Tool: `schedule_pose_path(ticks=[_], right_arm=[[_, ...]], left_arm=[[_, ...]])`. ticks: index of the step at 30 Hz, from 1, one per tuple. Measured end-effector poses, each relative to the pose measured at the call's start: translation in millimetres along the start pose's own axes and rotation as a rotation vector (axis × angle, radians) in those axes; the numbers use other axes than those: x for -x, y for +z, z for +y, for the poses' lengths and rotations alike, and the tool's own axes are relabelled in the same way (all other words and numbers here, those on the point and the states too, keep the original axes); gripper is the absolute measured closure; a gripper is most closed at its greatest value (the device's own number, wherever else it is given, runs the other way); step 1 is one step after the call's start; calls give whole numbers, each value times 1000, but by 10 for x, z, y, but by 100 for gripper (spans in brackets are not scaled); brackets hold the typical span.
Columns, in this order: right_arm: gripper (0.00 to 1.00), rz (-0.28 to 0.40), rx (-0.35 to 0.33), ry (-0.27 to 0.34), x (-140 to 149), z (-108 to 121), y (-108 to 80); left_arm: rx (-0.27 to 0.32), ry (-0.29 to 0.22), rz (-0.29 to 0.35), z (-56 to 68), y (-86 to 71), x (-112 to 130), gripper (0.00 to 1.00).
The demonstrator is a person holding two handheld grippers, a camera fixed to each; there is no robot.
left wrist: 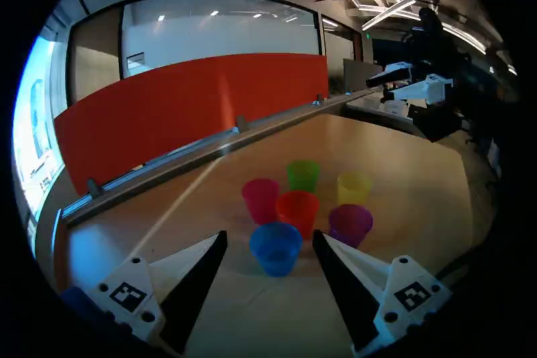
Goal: Pour water
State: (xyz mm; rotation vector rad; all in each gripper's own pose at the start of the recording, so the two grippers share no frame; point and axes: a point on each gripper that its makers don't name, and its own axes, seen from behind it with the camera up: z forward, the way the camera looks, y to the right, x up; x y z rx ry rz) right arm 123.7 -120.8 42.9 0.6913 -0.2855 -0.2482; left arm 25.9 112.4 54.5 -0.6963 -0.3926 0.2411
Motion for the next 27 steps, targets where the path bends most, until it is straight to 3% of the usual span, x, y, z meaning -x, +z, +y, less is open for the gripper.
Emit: schedule_pose_path(ticks=[12,27], right_arm=[[0,-20,-11,-2,59,29,168],[0,-31,-25,-14,116,67,285]], left_arm=[[58,44,-119,71,276,380,6],[93,53,-193,88,576,602,6]])
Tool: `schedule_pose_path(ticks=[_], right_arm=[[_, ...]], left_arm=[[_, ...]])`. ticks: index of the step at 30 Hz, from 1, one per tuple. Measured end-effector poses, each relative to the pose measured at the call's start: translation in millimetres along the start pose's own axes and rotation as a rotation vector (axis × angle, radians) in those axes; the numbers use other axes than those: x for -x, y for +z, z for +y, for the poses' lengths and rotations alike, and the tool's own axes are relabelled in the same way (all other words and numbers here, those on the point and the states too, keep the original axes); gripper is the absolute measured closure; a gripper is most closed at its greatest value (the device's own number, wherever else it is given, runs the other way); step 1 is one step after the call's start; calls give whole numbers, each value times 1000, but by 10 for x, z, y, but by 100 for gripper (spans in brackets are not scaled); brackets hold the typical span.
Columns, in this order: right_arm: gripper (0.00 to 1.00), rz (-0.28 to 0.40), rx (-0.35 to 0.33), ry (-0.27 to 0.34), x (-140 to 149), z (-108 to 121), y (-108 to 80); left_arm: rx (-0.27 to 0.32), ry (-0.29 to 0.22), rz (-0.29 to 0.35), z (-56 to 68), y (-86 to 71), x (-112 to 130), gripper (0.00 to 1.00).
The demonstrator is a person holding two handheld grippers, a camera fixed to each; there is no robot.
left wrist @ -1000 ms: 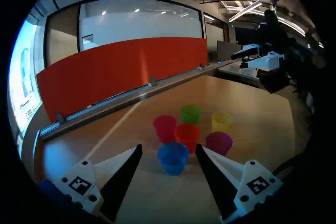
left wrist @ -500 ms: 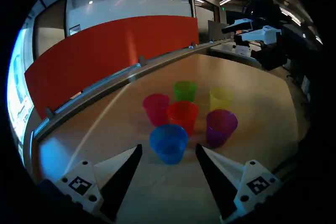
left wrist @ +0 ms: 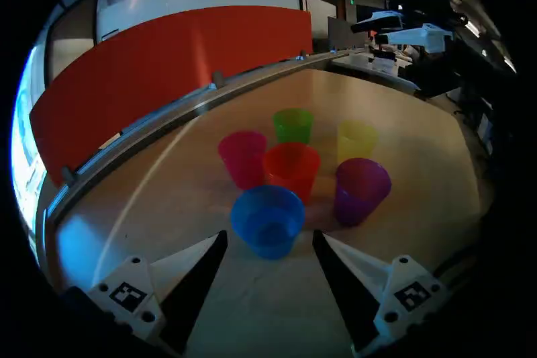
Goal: Pour water
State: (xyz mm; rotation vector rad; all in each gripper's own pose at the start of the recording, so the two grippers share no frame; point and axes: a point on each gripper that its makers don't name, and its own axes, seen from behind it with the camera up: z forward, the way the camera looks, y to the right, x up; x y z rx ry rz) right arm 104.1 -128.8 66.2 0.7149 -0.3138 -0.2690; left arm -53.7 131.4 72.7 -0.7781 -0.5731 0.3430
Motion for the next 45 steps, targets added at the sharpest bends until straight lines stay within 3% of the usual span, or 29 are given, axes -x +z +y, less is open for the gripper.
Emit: schedule_pose_path(ticks=[24,45], right_arm=[[0,-22,-2,0,135,109,118],[0,-26,6,-7,180,153,107]], left_arm=[[35,20,-51,-42,365,-57,6],[29,28,-59,-68,512,-39,11]])
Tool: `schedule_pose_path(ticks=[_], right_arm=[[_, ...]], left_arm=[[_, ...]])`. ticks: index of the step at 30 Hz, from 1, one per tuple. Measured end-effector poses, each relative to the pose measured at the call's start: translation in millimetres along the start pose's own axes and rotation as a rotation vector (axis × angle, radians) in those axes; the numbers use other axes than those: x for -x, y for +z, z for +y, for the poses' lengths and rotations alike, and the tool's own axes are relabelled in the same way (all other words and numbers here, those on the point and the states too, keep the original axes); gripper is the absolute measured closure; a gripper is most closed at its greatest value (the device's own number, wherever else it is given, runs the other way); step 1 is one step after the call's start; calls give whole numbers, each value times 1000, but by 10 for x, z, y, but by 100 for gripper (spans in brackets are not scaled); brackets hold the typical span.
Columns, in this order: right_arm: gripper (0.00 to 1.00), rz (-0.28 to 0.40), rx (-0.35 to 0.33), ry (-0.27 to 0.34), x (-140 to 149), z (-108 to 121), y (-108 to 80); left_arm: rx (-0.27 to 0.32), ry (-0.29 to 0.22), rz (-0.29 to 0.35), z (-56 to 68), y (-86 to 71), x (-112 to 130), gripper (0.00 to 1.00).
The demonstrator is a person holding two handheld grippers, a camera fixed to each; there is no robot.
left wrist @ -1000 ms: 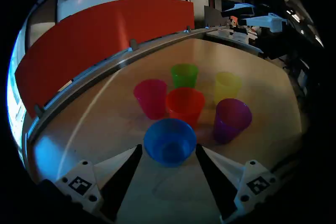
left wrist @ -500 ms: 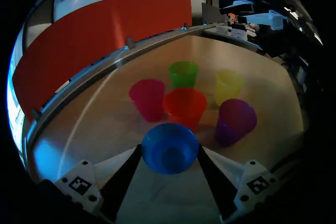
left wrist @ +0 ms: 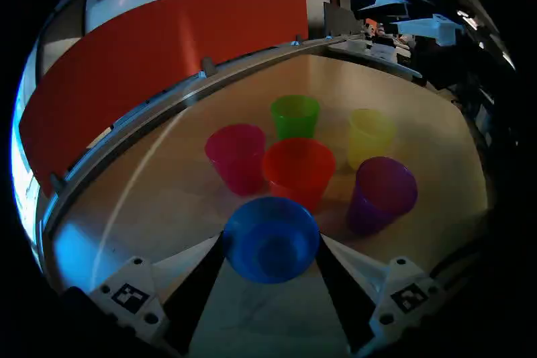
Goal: Pour water
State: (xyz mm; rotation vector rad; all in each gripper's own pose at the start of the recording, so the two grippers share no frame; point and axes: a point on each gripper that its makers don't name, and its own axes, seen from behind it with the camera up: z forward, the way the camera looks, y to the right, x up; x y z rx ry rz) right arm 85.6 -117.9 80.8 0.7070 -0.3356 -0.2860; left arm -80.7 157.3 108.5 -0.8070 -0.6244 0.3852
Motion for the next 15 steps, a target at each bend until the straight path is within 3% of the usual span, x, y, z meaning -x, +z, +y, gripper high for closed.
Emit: schedule_pose_path(ticks=[15], right_arm=[[0,4,2,7,7,20,13]], left_arm=[[-7,-18,6,12,-4,-13,13]])
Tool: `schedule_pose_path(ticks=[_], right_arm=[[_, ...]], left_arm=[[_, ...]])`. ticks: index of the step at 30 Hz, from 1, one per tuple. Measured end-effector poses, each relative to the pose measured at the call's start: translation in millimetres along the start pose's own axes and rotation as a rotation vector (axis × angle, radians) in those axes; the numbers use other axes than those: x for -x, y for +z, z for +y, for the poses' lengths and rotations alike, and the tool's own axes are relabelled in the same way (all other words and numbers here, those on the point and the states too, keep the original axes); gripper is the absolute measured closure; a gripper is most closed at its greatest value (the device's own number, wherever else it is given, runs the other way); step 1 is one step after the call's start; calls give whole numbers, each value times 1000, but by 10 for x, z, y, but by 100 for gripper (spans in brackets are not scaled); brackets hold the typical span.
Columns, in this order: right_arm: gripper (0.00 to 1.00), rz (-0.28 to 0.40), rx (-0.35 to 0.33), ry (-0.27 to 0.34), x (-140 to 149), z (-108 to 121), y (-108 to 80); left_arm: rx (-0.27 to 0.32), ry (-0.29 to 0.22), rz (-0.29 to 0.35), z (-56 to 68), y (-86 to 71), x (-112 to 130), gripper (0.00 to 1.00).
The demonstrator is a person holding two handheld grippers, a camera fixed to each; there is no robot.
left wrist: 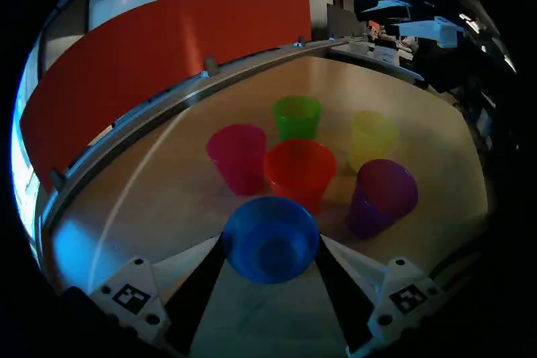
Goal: Pour water
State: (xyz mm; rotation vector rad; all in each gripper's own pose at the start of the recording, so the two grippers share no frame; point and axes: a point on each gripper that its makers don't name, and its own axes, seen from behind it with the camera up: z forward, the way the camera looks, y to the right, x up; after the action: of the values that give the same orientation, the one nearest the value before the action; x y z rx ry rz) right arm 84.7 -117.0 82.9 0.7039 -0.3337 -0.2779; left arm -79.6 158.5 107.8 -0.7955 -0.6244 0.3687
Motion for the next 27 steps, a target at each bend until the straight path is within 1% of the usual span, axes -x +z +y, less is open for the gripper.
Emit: schedule_pose_path(ticks=[3,7,15,27], right_arm=[[0,1,-3,-1,-4,-7,7],[0,-1,-5,-2,-18,-16,22],[0,-4,-13,2,-24,-46,65],[0,-3,-16,-1,-55,-55,116]], left_arm=[[5,-7,6,25,-18,-12,13],[4,-23,35,41,-79,-78,13],[-21,-35,115,34,-275,-280,13],[-58,-52,215,50,-552,-578,13]])
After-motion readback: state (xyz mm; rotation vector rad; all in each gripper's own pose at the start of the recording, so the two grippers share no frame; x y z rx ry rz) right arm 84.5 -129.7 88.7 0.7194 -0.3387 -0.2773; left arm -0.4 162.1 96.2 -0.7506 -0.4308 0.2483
